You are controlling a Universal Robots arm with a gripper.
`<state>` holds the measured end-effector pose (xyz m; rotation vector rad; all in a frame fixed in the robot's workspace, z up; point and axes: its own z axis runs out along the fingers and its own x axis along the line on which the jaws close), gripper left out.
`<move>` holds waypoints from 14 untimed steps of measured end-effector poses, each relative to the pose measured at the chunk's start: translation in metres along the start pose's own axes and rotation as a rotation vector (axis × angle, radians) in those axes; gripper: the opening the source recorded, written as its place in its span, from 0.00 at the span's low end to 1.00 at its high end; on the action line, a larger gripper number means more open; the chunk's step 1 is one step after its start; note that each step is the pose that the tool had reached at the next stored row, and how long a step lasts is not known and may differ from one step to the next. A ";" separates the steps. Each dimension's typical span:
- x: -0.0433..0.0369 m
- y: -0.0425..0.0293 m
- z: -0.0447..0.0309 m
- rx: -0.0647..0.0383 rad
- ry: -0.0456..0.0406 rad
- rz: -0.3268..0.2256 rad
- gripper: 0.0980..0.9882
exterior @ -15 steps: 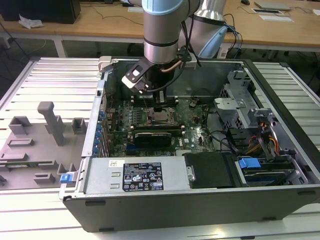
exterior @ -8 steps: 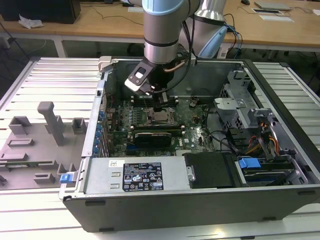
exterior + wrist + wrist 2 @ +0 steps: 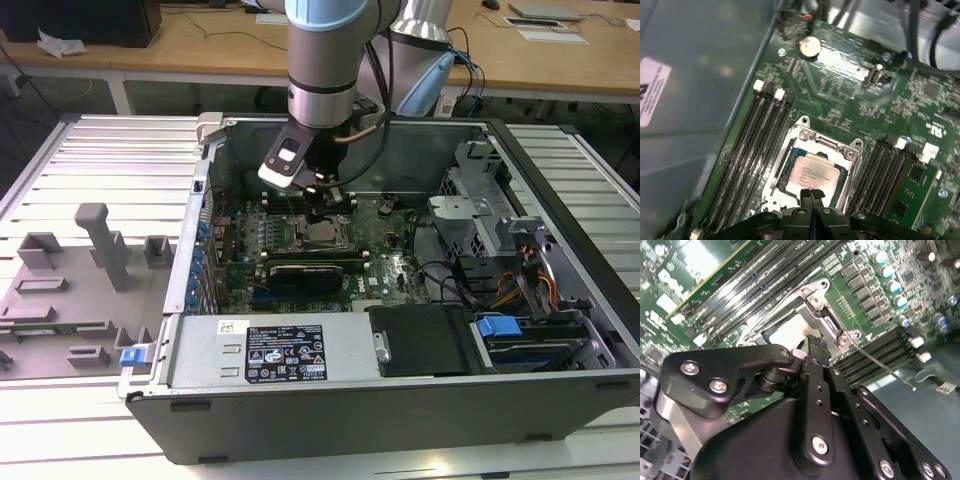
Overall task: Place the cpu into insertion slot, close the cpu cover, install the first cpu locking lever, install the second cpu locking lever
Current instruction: 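Close the cpu cover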
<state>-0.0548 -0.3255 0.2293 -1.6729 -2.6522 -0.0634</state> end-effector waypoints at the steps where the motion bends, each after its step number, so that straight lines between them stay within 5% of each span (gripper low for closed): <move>1: 0.0000 0.0000 0.0000 0.000 0.0006 -0.018 0.01; 14: 0.0000 0.0000 0.0000 0.008 0.0093 -0.296 0.01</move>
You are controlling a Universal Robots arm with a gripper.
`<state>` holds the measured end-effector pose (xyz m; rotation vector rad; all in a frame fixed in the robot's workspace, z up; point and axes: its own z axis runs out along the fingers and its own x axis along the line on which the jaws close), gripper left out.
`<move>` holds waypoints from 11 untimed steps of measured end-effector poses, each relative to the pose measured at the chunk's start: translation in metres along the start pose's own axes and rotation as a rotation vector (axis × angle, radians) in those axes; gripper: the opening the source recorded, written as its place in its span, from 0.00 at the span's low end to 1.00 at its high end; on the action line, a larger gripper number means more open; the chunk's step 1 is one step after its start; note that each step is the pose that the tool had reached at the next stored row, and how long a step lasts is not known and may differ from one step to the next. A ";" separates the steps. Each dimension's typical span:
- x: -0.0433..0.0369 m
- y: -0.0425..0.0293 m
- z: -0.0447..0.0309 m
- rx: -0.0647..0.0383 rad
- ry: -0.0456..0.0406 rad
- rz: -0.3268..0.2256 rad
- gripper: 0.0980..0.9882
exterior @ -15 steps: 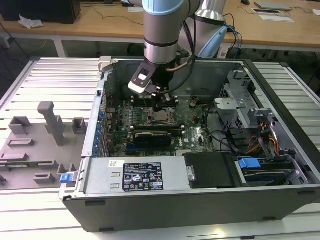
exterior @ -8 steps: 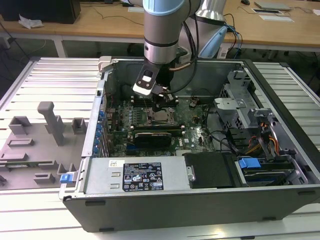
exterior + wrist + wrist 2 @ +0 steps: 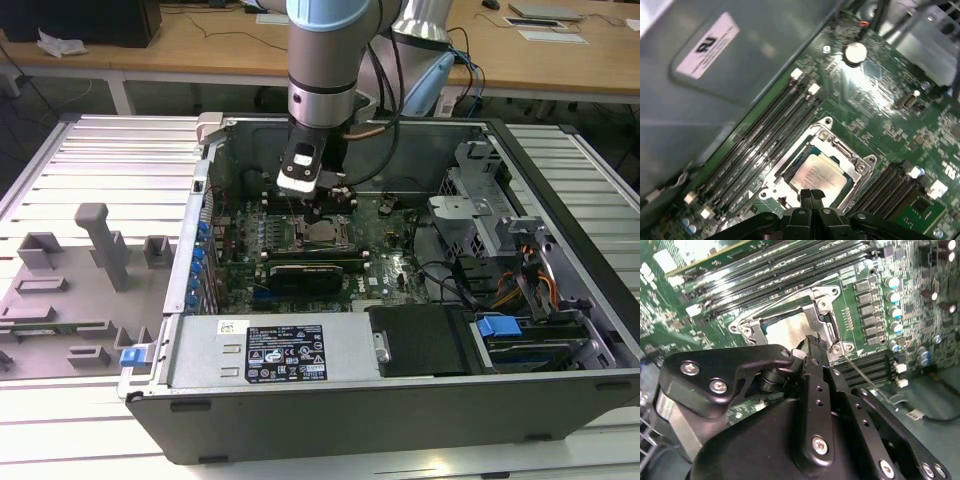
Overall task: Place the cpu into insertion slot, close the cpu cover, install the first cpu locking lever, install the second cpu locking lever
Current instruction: 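Close the cpu cover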
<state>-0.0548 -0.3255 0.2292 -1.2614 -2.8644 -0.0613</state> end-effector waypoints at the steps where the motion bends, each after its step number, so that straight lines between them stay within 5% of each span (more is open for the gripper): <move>1: 0.0000 0.0000 0.0000 0.001 0.0006 -0.020 0.01; 11: 0.0000 0.0000 0.0001 0.008 0.0081 -0.274 0.01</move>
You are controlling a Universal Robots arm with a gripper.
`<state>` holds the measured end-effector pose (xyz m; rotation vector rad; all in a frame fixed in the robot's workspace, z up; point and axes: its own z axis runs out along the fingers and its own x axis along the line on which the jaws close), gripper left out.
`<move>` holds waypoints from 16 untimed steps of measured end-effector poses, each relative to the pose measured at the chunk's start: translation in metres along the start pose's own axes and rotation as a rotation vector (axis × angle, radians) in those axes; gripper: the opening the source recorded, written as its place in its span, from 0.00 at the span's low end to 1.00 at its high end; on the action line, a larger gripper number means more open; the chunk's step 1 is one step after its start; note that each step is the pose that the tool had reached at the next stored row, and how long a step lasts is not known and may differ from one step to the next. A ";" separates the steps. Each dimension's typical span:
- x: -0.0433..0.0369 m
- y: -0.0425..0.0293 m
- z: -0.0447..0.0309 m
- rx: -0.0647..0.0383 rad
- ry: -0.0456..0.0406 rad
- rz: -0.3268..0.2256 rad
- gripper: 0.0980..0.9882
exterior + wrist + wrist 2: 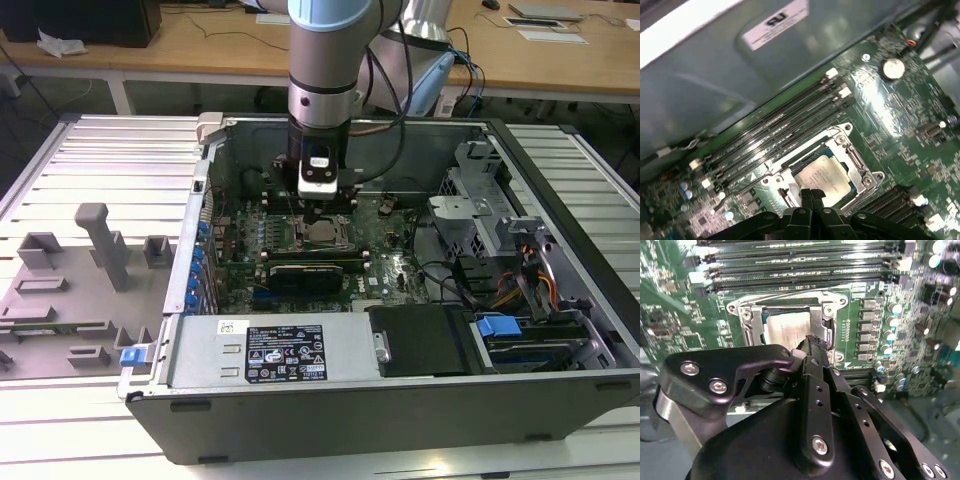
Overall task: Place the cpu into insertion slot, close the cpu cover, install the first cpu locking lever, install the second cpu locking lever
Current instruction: 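Close the cpu cover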
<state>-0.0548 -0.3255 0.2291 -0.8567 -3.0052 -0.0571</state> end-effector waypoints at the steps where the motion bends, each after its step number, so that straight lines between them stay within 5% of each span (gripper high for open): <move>1: 0.0000 0.0000 0.0000 0.001 0.0009 -0.033 0.01; 16: 0.0000 -0.0001 0.0025 0.023 0.0055 -0.425 0.01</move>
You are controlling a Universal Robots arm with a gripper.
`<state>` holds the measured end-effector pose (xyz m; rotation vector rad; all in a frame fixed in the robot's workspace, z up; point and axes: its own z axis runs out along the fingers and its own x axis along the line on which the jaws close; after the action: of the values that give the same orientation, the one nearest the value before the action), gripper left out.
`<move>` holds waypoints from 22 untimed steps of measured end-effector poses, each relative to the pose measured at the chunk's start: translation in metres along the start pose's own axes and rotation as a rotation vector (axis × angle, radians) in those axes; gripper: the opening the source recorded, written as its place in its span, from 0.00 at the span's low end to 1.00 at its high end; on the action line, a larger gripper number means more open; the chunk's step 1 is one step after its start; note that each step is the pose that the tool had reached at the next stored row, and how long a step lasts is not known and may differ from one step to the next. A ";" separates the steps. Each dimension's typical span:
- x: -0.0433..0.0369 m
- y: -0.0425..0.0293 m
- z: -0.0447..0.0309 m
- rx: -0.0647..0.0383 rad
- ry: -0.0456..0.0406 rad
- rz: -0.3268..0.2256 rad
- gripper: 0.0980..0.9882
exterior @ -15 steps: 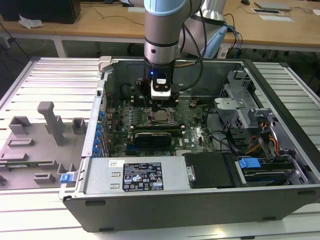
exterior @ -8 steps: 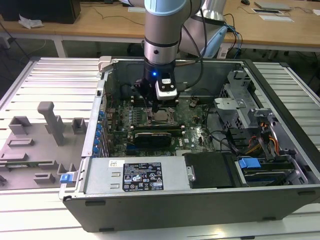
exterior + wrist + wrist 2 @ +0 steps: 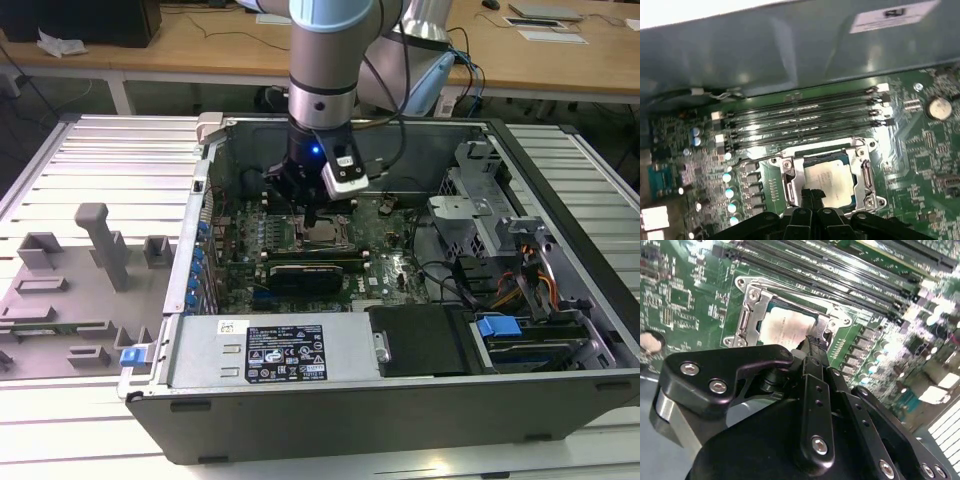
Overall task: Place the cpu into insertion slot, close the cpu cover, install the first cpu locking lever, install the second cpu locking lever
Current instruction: 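Close the cpu cover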
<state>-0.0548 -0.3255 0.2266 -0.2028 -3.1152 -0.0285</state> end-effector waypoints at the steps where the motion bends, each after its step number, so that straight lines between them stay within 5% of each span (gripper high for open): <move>1: 0.0000 0.0000 0.0004 0.001 0.0006 -0.033 0.01; 7: -0.0001 -0.0001 0.0013 0.003 0.0000 -0.143 0.01; 9: -0.0001 0.0000 0.0016 0.002 -0.0174 -0.169 0.01; 10: -0.0001 0.0000 0.0016 0.001 -0.0510 -0.180 0.01; 11: 0.0005 -0.0001 0.0018 0.000 -0.0668 -0.182 0.01; 12: 0.0010 -0.0002 0.0021 0.000 -0.0716 -0.182 0.01; 22: 0.0016 -0.0064 0.0063 0.000 -0.0736 -0.181 0.01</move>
<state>-0.0573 -0.3315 0.2203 0.0806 -3.1958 -0.0241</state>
